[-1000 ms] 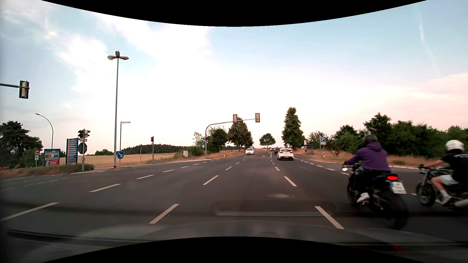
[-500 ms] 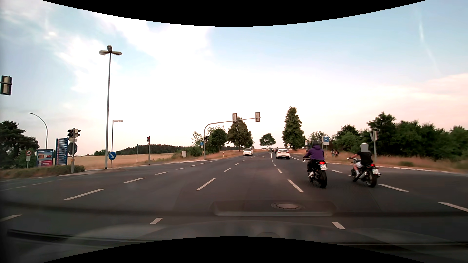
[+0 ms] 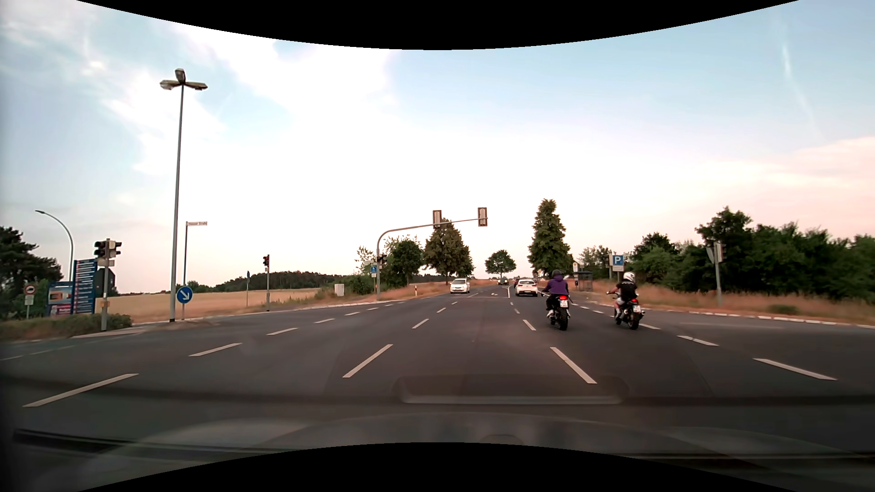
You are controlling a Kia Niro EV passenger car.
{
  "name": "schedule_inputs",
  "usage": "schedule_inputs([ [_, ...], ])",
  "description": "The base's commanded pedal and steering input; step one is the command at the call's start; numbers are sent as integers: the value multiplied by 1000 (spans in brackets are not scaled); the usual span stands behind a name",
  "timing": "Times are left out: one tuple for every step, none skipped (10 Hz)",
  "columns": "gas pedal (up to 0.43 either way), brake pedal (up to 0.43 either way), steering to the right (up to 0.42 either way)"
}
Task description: Follow the waypoints while adhering to traffic rules and regulations
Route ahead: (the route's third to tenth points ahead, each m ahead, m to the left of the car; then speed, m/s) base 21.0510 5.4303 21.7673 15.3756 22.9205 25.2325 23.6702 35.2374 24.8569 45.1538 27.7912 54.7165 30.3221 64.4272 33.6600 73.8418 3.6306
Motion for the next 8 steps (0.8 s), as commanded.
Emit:
schedule_inputs([
  [398, 0, -2],
  [398, 0, -2],
  [398, 0, -2],
  [398, 0, -4],
  [398, 0, -7],
  [398, 0, -22],
  [398, 0, -37],
  [378, 0, -56],
])
